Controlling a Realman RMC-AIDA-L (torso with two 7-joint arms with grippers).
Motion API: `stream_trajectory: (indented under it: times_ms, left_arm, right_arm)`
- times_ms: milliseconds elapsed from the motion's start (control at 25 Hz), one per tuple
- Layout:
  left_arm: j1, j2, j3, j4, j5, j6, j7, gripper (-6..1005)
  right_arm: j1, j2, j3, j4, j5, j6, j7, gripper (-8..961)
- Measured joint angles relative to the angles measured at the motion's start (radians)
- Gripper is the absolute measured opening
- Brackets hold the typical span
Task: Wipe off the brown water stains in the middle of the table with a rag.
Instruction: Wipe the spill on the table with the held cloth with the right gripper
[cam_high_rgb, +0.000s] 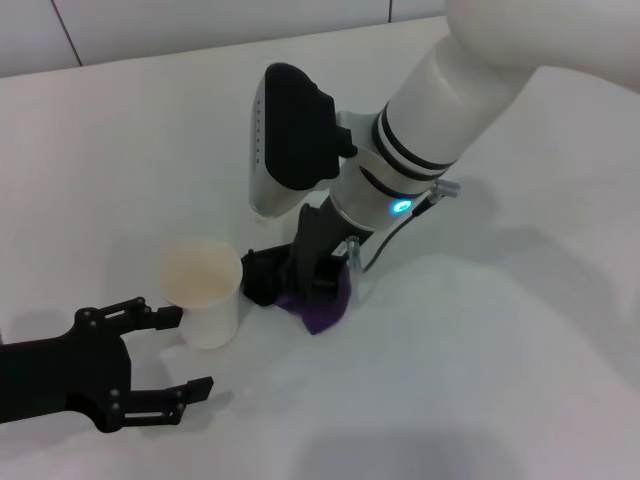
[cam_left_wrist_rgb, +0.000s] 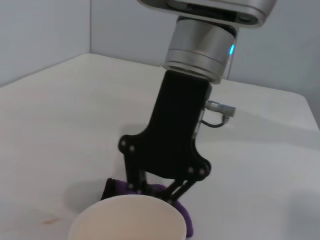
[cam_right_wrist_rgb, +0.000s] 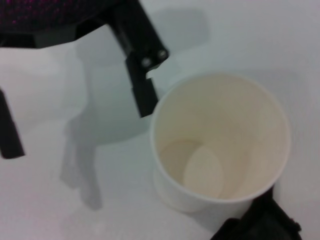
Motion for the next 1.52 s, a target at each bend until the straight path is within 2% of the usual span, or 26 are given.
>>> stream_trajectory:
  times_ms: [360, 1000, 1200, 1520]
  left_arm:
    - [0.009, -0.001, 0.001, -0.007, 0.000, 0.000, -0.006, 876]
    - [0.061, -0.002, 0.002, -0.006, -0.014, 0.028, -0.001, 876]
    - [0.085, -0.001, 0.000, 0.004, -0.039, 0.029, 0.000, 876]
    - [0.145, -0.001, -0.010, 0.049, -0.079, 0.025, 0.013, 876]
  right_arm:
    - [0.012, 0.000, 0.001, -0.003, -0.001, 0.028, -0.005, 65]
    - [0.038, 0.003, -0.017, 0.081, 0.013, 0.244, -0.054, 73]
    - [0.048, 0.003, -0.020, 0.080, 0.027, 0.176, -0.053, 77]
    - [0.021, 0.003, -0.011, 0.061, 0.037, 0.073, -0.042, 84]
